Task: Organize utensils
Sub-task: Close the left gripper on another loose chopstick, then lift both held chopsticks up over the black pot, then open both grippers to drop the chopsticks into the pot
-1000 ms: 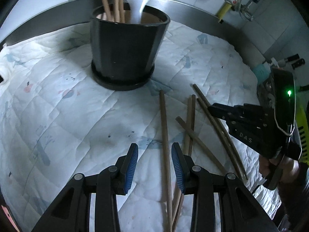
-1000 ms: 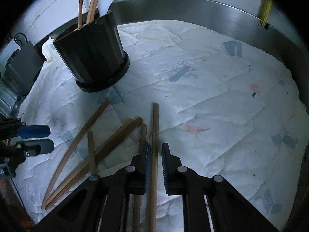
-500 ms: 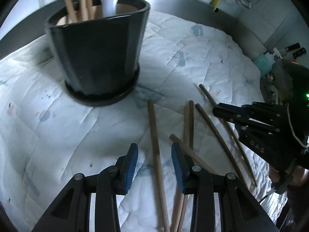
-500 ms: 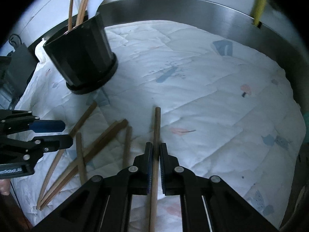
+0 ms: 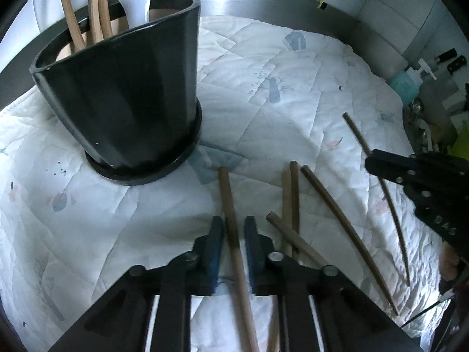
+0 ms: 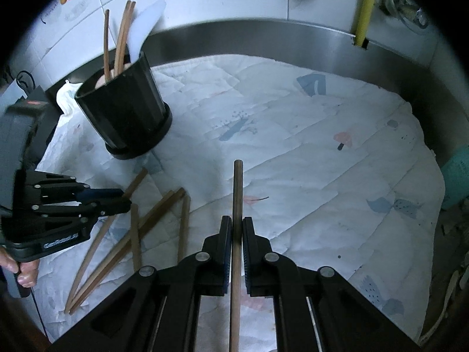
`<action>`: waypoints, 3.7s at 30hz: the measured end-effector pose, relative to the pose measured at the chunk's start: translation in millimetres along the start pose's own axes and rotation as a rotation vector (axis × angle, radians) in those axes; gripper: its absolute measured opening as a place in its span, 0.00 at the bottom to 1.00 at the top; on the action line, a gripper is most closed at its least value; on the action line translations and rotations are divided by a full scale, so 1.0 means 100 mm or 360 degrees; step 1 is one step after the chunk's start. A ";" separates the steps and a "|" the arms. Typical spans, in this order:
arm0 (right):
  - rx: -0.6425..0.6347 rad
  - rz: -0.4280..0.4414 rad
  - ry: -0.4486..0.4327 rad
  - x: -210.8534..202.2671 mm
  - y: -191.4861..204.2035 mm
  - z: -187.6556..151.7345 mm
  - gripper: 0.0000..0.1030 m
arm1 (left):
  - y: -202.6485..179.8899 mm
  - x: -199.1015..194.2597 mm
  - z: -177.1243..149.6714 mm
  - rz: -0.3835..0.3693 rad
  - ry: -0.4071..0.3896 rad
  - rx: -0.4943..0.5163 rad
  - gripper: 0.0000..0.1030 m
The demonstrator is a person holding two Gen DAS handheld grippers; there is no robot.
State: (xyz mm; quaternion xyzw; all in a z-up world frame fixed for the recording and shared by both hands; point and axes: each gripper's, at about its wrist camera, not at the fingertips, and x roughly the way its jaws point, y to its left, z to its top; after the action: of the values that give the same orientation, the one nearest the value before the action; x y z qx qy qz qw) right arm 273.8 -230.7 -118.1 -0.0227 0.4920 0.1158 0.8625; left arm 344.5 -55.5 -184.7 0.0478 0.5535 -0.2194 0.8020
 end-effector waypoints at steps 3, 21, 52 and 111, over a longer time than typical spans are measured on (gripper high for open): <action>-0.0002 0.0015 -0.0039 -0.11 0.01 0.00 0.09 | 0.02 -0.02 -0.02 0.0005 -0.0022 -0.0020 0.08; -0.0059 0.0089 -0.0370 -0.85 0.14 0.20 0.09 | 0.19 -1.58 -0.09 -0.0058 -0.0603 -0.0177 0.07; -0.0140 0.0236 -0.0913 -1.62 0.62 1.29 0.09 | 0.81 -2.54 0.94 0.0130 -0.1050 -0.0262 0.07; -0.0202 0.0368 -0.0178 -0.46 0.63 0.36 0.38 | 0.69 -2.10 0.34 0.0112 -0.0708 -0.0324 0.33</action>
State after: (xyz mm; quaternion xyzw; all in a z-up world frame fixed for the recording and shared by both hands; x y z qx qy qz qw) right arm 267.7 -172.3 -55.9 -0.0138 0.4342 0.2463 0.8664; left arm 340.9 58.6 8.0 -0.0636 0.3807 -0.1396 0.9119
